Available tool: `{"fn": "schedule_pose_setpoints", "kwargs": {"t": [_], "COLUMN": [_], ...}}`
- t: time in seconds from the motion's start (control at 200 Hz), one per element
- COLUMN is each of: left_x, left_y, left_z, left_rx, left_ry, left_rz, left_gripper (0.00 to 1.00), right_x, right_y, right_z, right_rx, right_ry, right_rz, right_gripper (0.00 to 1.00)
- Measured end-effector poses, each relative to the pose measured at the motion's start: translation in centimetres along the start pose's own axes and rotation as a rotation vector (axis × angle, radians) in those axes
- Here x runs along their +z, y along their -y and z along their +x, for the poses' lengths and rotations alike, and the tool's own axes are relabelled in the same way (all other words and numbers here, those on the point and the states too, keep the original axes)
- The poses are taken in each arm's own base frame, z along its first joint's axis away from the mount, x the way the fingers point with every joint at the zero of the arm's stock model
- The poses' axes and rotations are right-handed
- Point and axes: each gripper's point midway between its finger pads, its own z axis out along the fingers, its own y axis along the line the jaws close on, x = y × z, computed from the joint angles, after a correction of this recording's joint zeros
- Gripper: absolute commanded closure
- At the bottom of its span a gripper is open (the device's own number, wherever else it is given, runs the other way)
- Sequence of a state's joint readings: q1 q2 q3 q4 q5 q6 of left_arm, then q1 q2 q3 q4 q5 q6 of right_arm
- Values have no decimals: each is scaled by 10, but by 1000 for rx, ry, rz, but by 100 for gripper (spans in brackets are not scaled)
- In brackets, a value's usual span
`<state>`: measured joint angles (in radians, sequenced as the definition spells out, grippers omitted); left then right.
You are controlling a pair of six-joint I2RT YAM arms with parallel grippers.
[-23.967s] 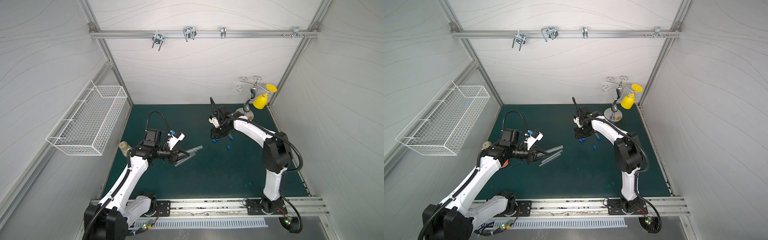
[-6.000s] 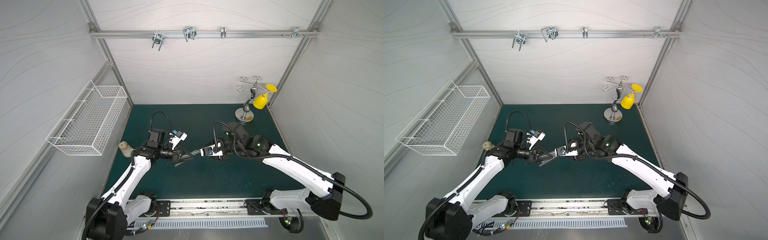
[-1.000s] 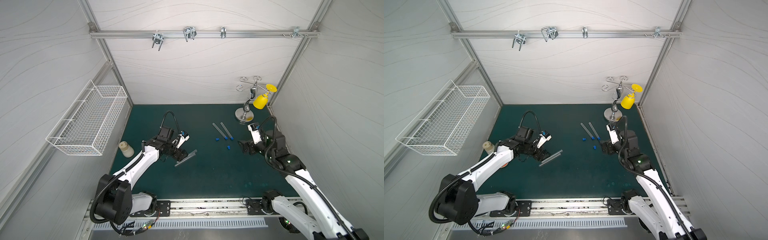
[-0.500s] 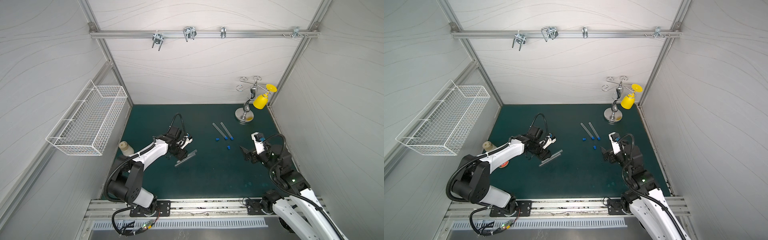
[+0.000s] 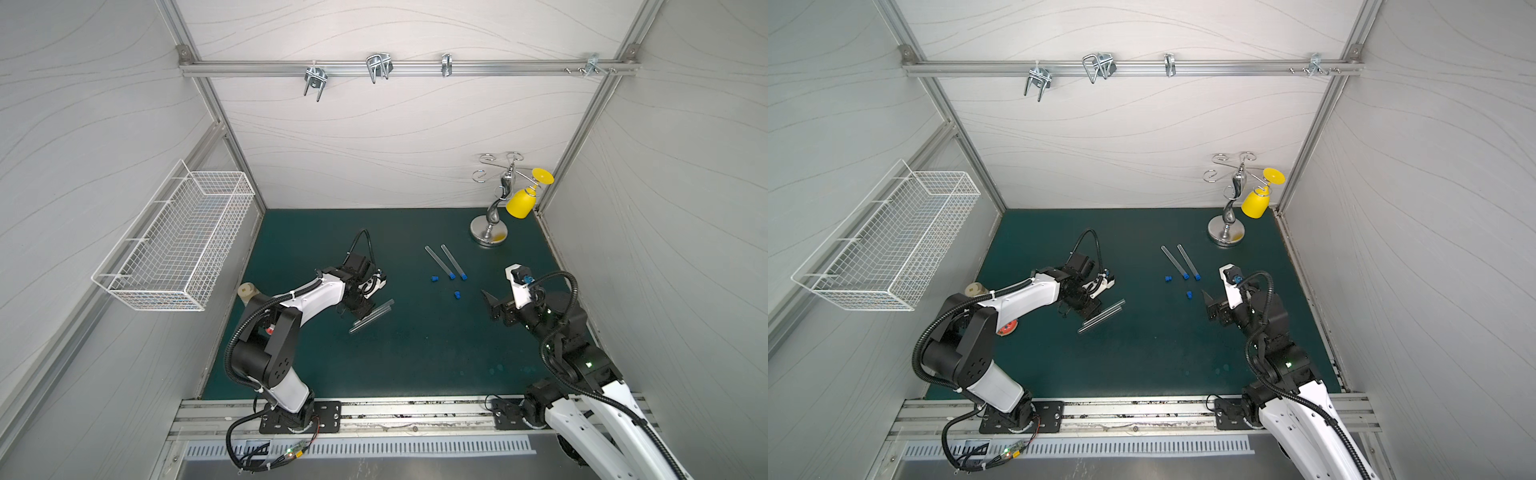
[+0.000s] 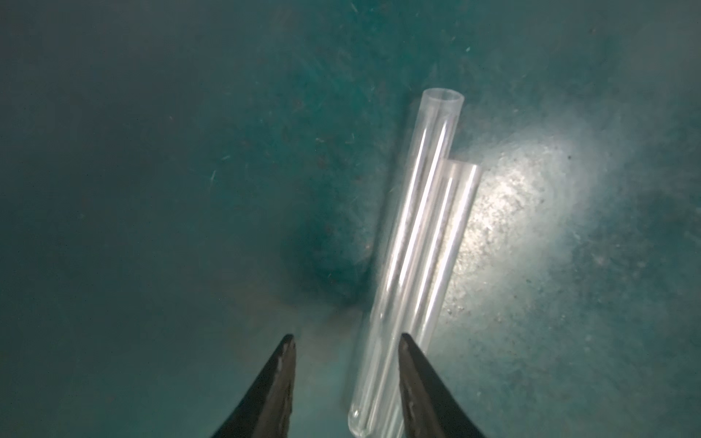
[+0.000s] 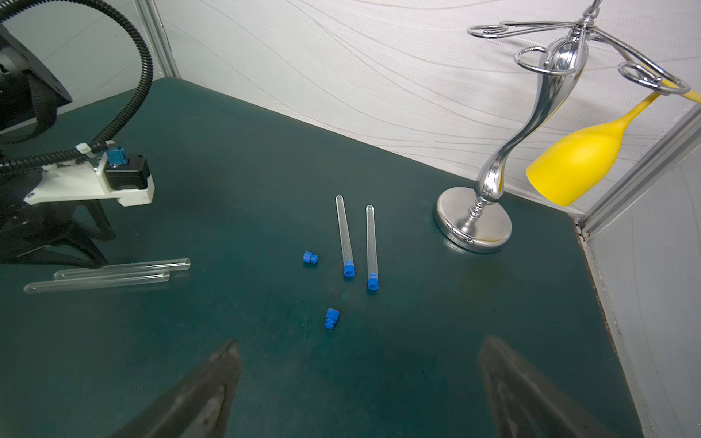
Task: Insert stoppers into test tubes
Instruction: Pick up the test tube at the center of the board.
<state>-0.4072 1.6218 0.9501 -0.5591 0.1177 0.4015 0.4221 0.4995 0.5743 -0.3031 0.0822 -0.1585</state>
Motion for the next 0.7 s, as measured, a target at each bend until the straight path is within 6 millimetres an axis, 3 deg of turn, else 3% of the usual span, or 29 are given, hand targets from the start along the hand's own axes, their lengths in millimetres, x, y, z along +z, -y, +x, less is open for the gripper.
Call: {"fn": "schedule_pose_setpoints", "kwargs": {"t": [0.7], "left_x": [11], "left_y": [1], "left_z": [6], "left_rx": [25], "left_ry": [-47], "left_rz": [-16], "left_gripper": [60], "right_x": [0], "right_y": [2], "right_z": [1], "right_rx": [-18], "right_ry": [3], "right_rz": [13], "right_gripper": [1]}}
